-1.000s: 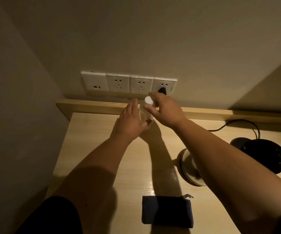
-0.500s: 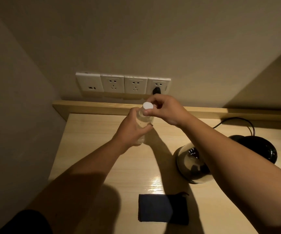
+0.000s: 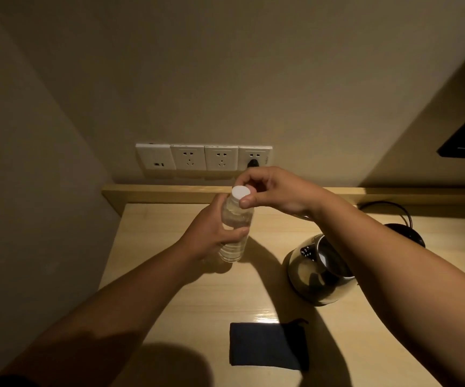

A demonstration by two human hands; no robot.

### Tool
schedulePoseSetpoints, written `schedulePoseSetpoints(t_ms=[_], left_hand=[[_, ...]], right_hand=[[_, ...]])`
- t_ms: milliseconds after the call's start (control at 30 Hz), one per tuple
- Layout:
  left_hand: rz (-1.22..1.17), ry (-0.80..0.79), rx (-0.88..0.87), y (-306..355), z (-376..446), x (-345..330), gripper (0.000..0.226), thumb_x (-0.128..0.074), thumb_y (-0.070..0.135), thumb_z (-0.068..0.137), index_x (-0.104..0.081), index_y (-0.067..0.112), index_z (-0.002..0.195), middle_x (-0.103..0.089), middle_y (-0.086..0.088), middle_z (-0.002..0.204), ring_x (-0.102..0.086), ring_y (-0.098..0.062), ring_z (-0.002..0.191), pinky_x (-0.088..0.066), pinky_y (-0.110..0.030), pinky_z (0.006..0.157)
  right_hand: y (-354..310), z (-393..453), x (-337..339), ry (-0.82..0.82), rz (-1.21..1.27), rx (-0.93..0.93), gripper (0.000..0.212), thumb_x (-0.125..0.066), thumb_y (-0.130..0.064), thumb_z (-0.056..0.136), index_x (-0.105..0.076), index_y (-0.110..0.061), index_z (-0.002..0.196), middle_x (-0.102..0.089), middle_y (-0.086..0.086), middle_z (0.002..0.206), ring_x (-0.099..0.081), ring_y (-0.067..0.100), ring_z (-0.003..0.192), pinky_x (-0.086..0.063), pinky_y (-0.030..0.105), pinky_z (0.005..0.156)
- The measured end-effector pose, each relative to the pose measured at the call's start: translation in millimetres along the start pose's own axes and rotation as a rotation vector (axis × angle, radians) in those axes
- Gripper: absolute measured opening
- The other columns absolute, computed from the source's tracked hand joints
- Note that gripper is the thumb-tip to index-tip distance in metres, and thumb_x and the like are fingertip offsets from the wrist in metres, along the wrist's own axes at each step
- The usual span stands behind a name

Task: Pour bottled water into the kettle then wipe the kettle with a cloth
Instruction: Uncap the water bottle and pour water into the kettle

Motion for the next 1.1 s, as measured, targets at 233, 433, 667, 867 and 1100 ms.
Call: schedulePoseSetpoints(t_ms=[233,433,667,867,1100], left_hand=[[0.097,-0.033,-0.064,16,-1,-11,0.071,-0.081,0.030,0.074,-0.039,0.027,0.131,-0.059,0.010,0.115,-0.058,-0.006,0.102,-0.050,-0.032,0.088],[0.067,-0.058,-0.085,34,0,-20,0.075,-0.078,0.043,0.065,-0.041,0.028,0.129,-0.061,0.007,0.117,-0.060,-0.011,0.105,-0.051,-0.041,0.091],[0.110,-0.076,-0.105,39,-5,-31,0.085,-0.075,0.051,0.060,-0.041,0.024,0.132,-0.061,0.004,0.119,-0.059,-0.015,0.107,-0.049,-0.044,0.092],[0.126,-0.071,-0.116,42,-10,-36,0.073,-0.078,0.043,0.067,-0.041,0.026,0.128,-0.061,0.005,0.111,-0.060,-0.013,0.100,-0.051,-0.037,0.086],[0.145,-0.074,-0.132,43,-16,-44,0.079,-0.083,0.034,0.072,-0.038,0.023,0.135,-0.059,0.004,0.119,-0.057,-0.014,0.106,-0.047,-0.031,0.088]], right_hand=[[-26,-19,19,-0.120,-0.358,-0.029,0.035,-0.075,-0.019,0.081,-0.064,-0.026,0.114,-0.058,-0.012,0.095,-0.053,-0.005,0.074,-0.043,0.015,0.069],[-36,-33,23,-0.129,-0.410,-0.009,0.035,-0.076,-0.013,0.079,-0.067,-0.009,0.112,-0.060,-0.003,0.098,-0.057,0.005,0.084,-0.045,0.017,0.074],[-39,-50,27,-0.233,-0.406,-0.092,0.046,-0.073,-0.011,0.082,-0.058,-0.013,0.126,-0.060,-0.007,0.102,-0.055,-0.013,0.076,-0.041,0.007,0.070],[-44,-57,29,-0.148,-0.456,-0.054,0.033,-0.075,-0.013,0.081,-0.065,-0.007,0.113,-0.065,0.008,0.097,-0.053,-0.005,0.070,-0.043,0.012,0.066],[-49,-71,30,-0.228,-0.574,-0.099,0.047,-0.068,-0.014,0.087,-0.055,-0.027,0.131,-0.059,-0.005,0.109,-0.052,-0.013,0.073,-0.043,0.008,0.067]])
Point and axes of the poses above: each hand's wrist, its own z-axis towards the middle knuckle, its own x-axis out of the back of the hand, y = z × x, the point moved 5 cm from there along z, towards the middle knuckle
